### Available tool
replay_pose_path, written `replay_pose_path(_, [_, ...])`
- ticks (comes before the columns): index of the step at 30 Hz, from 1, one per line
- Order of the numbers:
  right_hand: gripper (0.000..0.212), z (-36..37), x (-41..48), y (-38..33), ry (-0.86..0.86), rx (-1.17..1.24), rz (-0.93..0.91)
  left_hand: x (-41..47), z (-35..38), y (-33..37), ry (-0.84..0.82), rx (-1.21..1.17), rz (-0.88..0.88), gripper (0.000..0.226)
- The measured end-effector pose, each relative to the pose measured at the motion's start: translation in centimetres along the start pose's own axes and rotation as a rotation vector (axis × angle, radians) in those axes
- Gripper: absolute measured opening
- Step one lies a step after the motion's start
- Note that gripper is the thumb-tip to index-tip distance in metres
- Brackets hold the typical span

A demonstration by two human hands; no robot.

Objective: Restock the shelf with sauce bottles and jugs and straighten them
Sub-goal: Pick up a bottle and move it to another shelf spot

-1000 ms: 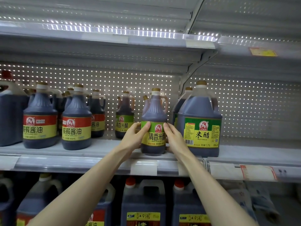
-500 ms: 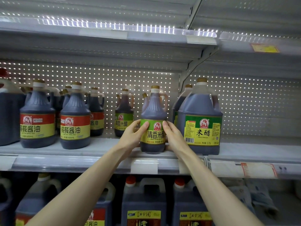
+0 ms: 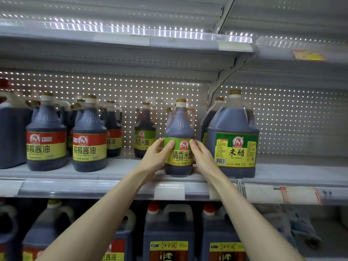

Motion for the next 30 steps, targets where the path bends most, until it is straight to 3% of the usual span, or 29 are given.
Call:
replay_pose_path(8, [0.043, -0.3, -0.5, -0.4, 0.035, 0.055, 0.017, -0.3, -0.1, 0.2, 0.013, -0.012, -0.029, 0.037])
replay_pose_path(17, [0.046, -1.9, -3.7, -5.2, 0.141, 0.077, -0.075, -3.3, -1.7, 4.5, 0.035, 0.173, 0.168, 0.051])
replay_pose_path(21, [0.039, -1.4, -6.9, -7.2, 0.199, 0.068, -0.128, -6.4, -2.9, 5.6, 0.025, 0.196, 0.234, 0.045])
replay_pose_path(25, [0.027, 0.3, -9.3, -9.3, 0.177, 0.058, -0.191, -9.6, -4.9, 7.7, 0.043, 0.221, 0.279, 0.047])
replay_pose_path(30, [0.028, 3.4, -12.4, -12.0, 0.087, 0.111, -0.246, -15.4, -7.9, 9.7, 0.082, 0.269, 0.300, 0.060])
Point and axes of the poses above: each hand's wrist, its own x-axis towards the middle knuckle, its own z-axis out of the palm, y = z × x, the point moved 5 cm from there along x, towards the middle knuckle, and after that the axes turned 6 degrees about -x, right-handed, at the moved point
